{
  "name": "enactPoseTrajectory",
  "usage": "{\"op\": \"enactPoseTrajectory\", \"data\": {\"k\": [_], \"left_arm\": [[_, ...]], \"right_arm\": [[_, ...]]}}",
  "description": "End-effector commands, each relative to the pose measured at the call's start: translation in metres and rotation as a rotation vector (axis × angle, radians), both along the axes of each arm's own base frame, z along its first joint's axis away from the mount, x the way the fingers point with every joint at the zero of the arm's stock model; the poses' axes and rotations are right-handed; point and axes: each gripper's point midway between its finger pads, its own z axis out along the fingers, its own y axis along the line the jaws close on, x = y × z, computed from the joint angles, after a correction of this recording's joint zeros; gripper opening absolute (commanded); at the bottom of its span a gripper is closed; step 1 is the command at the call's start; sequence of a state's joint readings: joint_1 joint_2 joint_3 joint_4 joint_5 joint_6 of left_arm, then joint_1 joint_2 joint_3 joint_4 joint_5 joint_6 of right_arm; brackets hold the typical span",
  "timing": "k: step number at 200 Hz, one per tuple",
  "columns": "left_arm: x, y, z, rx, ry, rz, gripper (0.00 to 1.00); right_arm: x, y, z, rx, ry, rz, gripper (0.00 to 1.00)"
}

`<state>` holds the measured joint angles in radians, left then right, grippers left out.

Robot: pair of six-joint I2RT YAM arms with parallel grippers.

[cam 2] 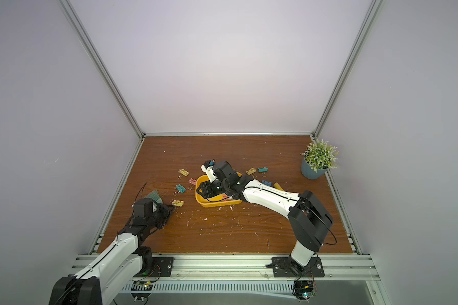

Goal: Take out the binder clips from the storage box
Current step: Place the binder clip at the center of the board.

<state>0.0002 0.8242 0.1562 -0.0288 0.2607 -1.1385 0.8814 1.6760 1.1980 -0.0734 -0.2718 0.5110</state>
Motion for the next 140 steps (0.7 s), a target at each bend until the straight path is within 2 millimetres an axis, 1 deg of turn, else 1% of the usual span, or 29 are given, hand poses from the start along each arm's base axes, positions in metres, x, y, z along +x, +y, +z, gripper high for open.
{"op": "enactPoseTrajectory", "data": {"k": [1,21,31,47,59,78,94,101,114,128,140], "left_arm": [[-0.011,0.022,-0.002,0.107,0.068,0.034,0.32],[-0.010,0.027,0.010,0.150,0.057,0.039,0.32],[-0.009,0.029,0.018,0.166,0.038,0.039,0.33],[0.000,0.029,0.037,0.197,-0.026,0.013,0.33],[0.010,0.024,0.057,0.204,-0.095,-0.034,0.33],[0.026,0.014,0.087,0.193,-0.189,-0.090,0.32],[0.037,0.008,0.111,0.209,-0.246,-0.121,0.32],[0.042,0.001,0.121,0.218,-0.278,-0.146,0.32],[0.053,-0.021,0.137,0.239,-0.334,-0.222,0.32],[0.059,-0.057,0.143,0.271,-0.346,-0.338,0.32],[0.062,-0.090,0.141,0.315,-0.336,-0.445,0.32]], "right_arm": [[0.009,-0.014,0.026,0.002,-0.101,-0.053,0.56],[0.015,-0.029,0.033,-0.009,-0.143,-0.120,0.56],[0.021,-0.041,0.037,-0.022,-0.171,-0.176,0.57],[0.030,-0.063,0.043,-0.032,-0.216,-0.271,0.58],[0.035,-0.080,0.047,-0.031,-0.236,-0.340,0.59],[0.043,-0.106,0.041,-0.033,-0.222,-0.414,0.59],[0.048,-0.124,0.026,-0.039,-0.149,-0.451,0.59],[0.050,-0.130,0.018,-0.044,-0.114,-0.457,0.58],[0.051,-0.137,0.004,-0.058,-0.057,-0.458,0.56],[0.051,-0.141,-0.009,-0.084,-0.016,-0.458,0.55],[0.048,-0.141,-0.017,-0.102,0.010,-0.442,0.53]]}}
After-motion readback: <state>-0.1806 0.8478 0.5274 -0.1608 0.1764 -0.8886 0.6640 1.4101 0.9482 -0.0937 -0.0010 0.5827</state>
